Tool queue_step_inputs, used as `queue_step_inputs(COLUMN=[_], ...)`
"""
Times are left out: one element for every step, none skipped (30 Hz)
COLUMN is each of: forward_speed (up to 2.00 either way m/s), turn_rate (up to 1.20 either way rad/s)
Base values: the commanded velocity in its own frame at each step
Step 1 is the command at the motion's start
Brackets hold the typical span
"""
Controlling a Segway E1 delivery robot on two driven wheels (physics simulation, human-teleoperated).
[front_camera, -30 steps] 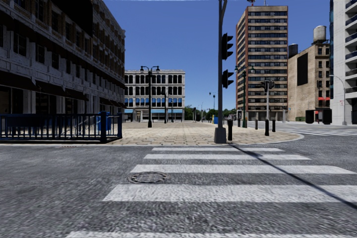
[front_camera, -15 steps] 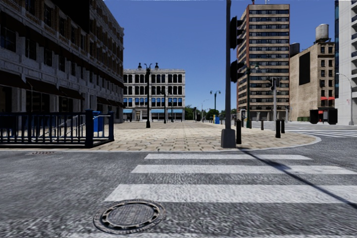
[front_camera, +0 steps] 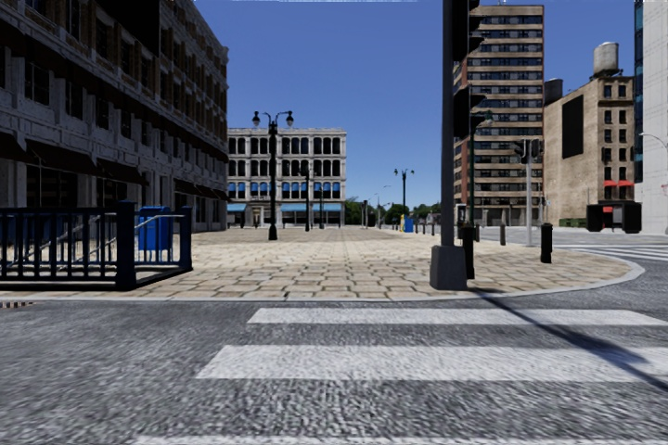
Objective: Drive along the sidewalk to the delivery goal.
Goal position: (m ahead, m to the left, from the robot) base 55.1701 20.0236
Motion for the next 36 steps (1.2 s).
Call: queue_step_inputs(forward_speed=[2.00, 2.00, 2.00, 2.00, 2.00, 2.00, 2.00, 2.00, 2.00, 2.00, 2.00, 2.00, 2.00, 2.00, 2.00, 2.00, 2.00, 2.00, 2.00, 2.00, 2.00, 2.00, 2.00, 2.00, 2.00, 2.00, 2.00, 2.00, 2.00, 2.00, 2.00, 2.00, 2.00, 2.00, 2.00, 2.00], turn_rate=[-0.20, -0.21, -0.22, -0.23, -0.24, -0.24, -0.24, -0.24, -0.24, -0.24, -0.24, -0.24, -0.12, 0.00, 0.00, 0.00, 0.00, 0.00, 0.00, 0.00, 0.00, 0.00, 0.00, 0.00, 0.00, 0.00, 0.00, 0.00, 0.00, 0.00, 0.00, 0.00, 0.00, 0.00, 0.00, 0.00])
